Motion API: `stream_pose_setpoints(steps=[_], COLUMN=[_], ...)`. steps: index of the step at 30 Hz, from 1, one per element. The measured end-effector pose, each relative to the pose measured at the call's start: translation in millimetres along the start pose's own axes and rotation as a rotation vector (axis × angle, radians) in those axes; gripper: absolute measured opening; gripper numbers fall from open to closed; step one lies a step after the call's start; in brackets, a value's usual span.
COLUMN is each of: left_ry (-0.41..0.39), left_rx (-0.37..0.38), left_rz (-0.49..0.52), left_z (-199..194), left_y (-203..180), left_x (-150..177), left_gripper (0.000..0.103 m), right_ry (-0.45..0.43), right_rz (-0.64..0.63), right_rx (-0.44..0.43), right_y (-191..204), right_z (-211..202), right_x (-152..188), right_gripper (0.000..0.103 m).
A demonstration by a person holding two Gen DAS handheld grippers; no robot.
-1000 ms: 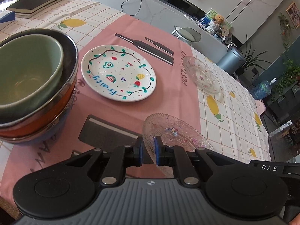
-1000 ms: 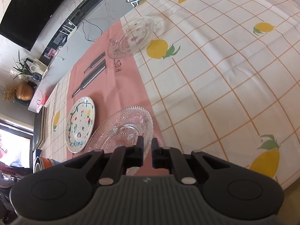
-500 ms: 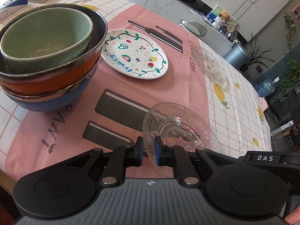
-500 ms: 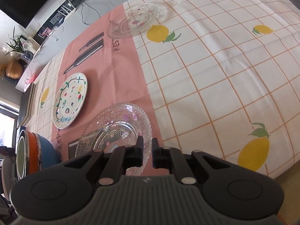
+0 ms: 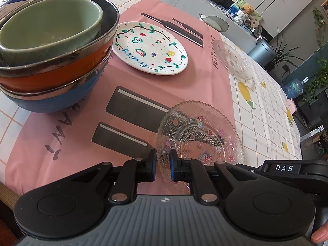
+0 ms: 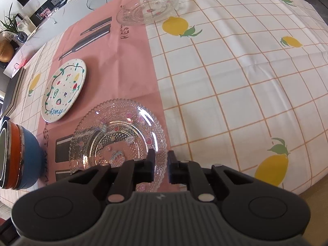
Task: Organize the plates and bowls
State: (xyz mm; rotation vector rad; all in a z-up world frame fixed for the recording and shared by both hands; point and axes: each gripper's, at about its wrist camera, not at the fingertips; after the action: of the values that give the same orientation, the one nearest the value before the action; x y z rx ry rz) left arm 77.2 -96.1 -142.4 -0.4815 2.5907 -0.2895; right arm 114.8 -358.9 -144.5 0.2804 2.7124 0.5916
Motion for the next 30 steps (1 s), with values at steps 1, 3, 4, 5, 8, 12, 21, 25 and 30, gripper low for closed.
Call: stream_pose_setpoints(steps=[1,3,4,5,8,12,21,25,30], left_ry=[0.001,0.001,0.001,0.002,0.004,0.002,-0.054,-0.078,-0.090], left_rx=[-0.001,-0.002,-0.003,-0.004,-0.005,-0.008,-0.045,-0.042,-0.019], left_rz=[0.002,0.008,0.010,0.011,0.014,0.022,0.059,0.083,0.115], left_z=[0,0,0,0,-1,-1,-13,-18,-22], left_y=[0,-1,-1,-1,-1,-2,-4,-4,-8], left_x=[0,-1,-1,-1,0,-2,-7,-12,-21], left_gripper=[0.014,0.014,0.014,0.014,0.014,0.015,0.023,0.023,0.024], right_ry=[0.000,0.000,-0.001,-0.001,-0.005,-0.012,-0.056,-0.119,-0.186], right_rz=[0.001,0.004,0.004,0.002,-0.009,-0.016,-0.002,-0.011,-0.052], right_rx=[0.000,0.001,0.002,0.004,0.014,0.018,-0.001,-0.042,-0.110], right_y=[0,0,0,1,3,4,2,3,8], right_z=[0,0,0,0,0,-1,-8,-16,-24], right_x=[0,0,0,0,1,2,1,3,4], right_gripper=[0.010,0.010,0.010,0.010,0.010,0.010,0.029,0.030,0.031])
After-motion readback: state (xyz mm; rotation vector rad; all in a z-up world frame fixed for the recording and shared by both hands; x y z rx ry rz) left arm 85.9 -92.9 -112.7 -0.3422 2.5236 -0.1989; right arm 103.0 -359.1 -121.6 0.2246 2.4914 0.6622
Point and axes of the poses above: each gripper's, at about its wrist camera, not at the fingertips, and z roughly the way its jaws point, y to its left, x to its underside, and after that the axes turned 9 degrees about -x, right-handed
